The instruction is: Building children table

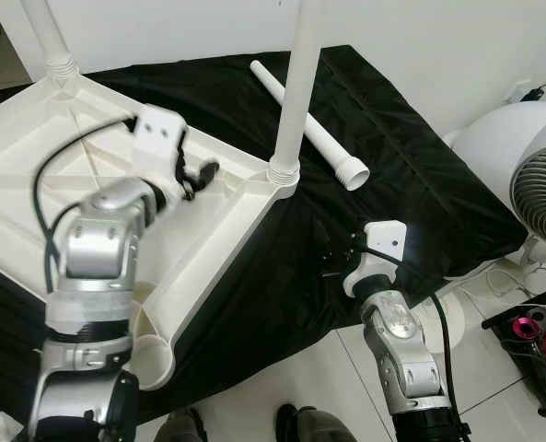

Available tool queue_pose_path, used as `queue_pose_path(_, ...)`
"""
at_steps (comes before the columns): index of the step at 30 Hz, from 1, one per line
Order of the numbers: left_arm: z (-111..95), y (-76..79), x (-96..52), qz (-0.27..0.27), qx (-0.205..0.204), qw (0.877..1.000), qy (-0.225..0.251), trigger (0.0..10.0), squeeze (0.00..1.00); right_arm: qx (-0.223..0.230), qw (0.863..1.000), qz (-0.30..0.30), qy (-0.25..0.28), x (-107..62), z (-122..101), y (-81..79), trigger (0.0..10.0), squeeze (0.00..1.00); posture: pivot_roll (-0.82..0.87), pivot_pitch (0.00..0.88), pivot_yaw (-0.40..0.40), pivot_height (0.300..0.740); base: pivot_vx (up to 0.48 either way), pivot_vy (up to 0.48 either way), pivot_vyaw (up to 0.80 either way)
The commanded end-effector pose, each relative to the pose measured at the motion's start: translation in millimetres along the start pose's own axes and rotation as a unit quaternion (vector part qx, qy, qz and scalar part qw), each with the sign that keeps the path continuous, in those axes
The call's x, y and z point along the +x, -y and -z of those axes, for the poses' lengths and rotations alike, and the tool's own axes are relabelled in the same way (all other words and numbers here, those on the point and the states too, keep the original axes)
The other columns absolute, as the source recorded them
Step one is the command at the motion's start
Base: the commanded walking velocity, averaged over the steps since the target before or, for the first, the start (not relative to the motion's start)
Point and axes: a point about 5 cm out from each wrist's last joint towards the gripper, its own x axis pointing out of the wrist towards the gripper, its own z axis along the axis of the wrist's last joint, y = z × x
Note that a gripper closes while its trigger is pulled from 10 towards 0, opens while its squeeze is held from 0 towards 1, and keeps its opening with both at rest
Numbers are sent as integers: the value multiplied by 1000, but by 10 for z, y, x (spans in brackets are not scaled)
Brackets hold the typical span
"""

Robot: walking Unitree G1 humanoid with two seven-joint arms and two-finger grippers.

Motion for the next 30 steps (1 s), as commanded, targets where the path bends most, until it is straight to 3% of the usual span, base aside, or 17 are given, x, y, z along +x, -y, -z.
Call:
queue_pose_path(1,-65,-40,-45,14,13,999,25,10000,0,-1,1000,2,-1,-9,17,12,10000,0,-62,116,-20,740,0,0,0)
queue_pose_path(6,-56,-103,-99,30,53,997,36,10000,0,-2,1000,4,0,-6,14,24,10000,0,-61,115,-20,740,0,0,0)
queue_pose_path(8,69,-153,-201,95,87,992,14,10000,0,-4,1000,4,2,-3,7,33,10000,0,-59,116,-17,740,0,0,0)
queue_pose_path(14,176,-218,-288,130,108,986,-16,10000,0,-5,1000,4,3,-1,5,36,10000,0,-59,116,-12,740,0,0,0)
queue_pose_path(16,228,-263,-334,141,120,982,-33,10000,0,-5,1000,4,3,-1,6,41,10000,0,-56,116,-11,740,0,0,0)
queue_pose_path(19,413,-433,-562,193,147,964,-106,10000,0,-5,1000,8,2,-7,14,52,10000,0,-56,115,-9,740,0,0,0)
queue_pose_path(21,445,-467,-605,200,152,961,-118,10000,0,-5,1000,7,2,-8,16,47,10000,0,-50,115,-10,740,0,0,0)
queue_pose_path(23,445,-467,-605,200,152,961,-118,10000,0,-5,1000,7,2,-8,16,47,10000,0,-50,115,-10,740,0,0,0)
queue_pose_path(26,534,-716,-696,145,186,960,-153,10000,0,-6,1000,4,3,-7,15,45,10000,0,-44,119,-8,740,0,0,0)
queue_pose_path(30,548,-852,-721,101,195,962,-161,10000,0,-6,1000,5,4,-5,13,49,10000,0,-44,119,-8,740,0,0,0)
